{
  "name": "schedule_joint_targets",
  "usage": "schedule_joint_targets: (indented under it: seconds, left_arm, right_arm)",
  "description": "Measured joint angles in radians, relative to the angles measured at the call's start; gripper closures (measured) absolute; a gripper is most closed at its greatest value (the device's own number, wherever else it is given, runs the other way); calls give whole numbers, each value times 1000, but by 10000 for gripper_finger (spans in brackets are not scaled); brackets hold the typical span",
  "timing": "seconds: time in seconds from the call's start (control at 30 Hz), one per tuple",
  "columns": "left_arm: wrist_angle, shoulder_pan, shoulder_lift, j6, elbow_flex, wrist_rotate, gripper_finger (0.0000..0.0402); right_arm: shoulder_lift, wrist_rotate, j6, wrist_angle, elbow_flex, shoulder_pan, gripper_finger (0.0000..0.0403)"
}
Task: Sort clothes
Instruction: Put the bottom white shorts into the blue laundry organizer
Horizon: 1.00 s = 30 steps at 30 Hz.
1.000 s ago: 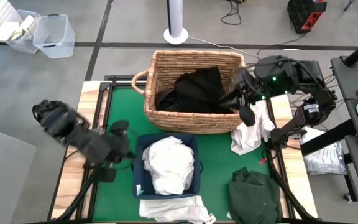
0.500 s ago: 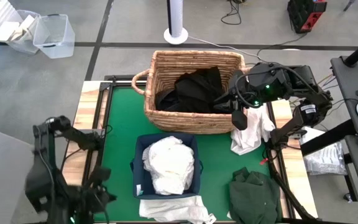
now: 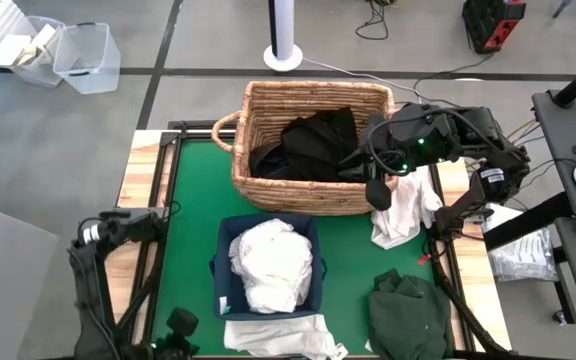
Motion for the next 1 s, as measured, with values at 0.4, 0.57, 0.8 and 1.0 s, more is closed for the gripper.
schedule_joint_targets:
  seconds: [0.4, 0.57, 0.8, 1.0]
  left_arm:
    - [74, 42, 159, -38, 39, -150, 401]
    - [185, 75, 209, -57, 37, -148, 401]
    - [361, 114, 260, -78, 41, -130, 401]
    - [372, 140, 285, -81, 39, -76, 401]
  right_arm:
    - [19, 51, -11, 1, 0, 0, 303]
    - [19, 51, -75, 1, 0, 0, 294]
    - [12, 52, -93, 0, 0, 0, 281]
    - [12, 51, -131, 0, 0, 0, 271]
